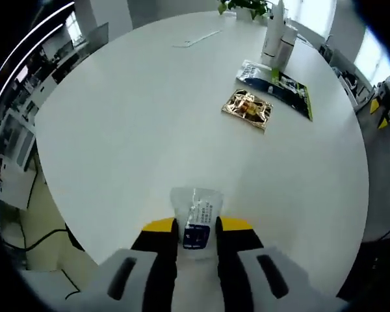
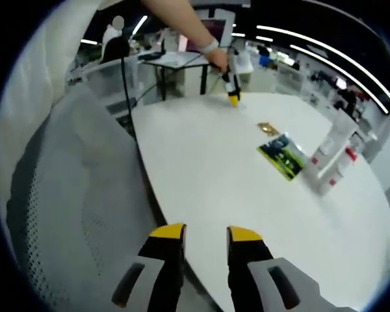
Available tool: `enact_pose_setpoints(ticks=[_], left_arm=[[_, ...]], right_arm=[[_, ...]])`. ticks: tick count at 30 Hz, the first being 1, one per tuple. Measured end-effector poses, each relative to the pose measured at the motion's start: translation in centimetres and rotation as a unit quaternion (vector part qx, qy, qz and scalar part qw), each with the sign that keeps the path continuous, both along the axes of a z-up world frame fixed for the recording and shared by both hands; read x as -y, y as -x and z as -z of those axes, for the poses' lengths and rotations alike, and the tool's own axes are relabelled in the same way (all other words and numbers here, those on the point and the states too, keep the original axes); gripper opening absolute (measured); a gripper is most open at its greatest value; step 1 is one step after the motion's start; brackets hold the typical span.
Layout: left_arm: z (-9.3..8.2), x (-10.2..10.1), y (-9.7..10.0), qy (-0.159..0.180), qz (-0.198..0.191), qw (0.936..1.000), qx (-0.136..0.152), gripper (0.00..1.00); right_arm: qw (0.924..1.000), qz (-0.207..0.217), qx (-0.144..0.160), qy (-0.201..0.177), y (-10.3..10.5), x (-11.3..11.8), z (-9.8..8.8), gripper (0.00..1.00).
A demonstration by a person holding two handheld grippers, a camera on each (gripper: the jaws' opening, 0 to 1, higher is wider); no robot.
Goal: Arrange the skincare products in the storage area until every visible bottle or jar stands upright without overlapping.
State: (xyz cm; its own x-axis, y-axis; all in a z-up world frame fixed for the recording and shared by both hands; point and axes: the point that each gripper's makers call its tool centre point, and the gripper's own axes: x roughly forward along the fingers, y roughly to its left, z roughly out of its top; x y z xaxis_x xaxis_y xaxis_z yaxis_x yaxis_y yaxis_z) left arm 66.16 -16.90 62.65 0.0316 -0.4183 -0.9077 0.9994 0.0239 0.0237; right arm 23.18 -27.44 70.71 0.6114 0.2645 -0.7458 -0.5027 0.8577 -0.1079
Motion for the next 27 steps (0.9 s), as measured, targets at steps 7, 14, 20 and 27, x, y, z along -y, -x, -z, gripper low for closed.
enact_pose_setpoints(ticks=[7,14,20,27], left_arm=[[-0.2,0.0,3.8,-0.015,0.002,0.9992,0.038,0.00],[-2.7,0.7,10.1,0.035,-0.053,0.9980,0.000,0.00],[-6.4,0.7,16.6,0.047,0.016,0.9986,-0.015,0.00],[-10.6,0.0,22.4,0.073,0.034,0.9962,-0.035,0.00]], right_arm=[[0.9999,-0.005,0.016,-0.001,-0.3,-0.2,-0.6,0.24],[0.9991,-0.005,0.039,-0.015,-0.6,-0.4,-1.6,0.25],[0.9970,-0.019,0.064,-0.039,-0.7,-1.5,-2.9,0.28],[0.9943,-0.019,0.079,-0.068,-0.7,-2.0,-3.9,0.25]])
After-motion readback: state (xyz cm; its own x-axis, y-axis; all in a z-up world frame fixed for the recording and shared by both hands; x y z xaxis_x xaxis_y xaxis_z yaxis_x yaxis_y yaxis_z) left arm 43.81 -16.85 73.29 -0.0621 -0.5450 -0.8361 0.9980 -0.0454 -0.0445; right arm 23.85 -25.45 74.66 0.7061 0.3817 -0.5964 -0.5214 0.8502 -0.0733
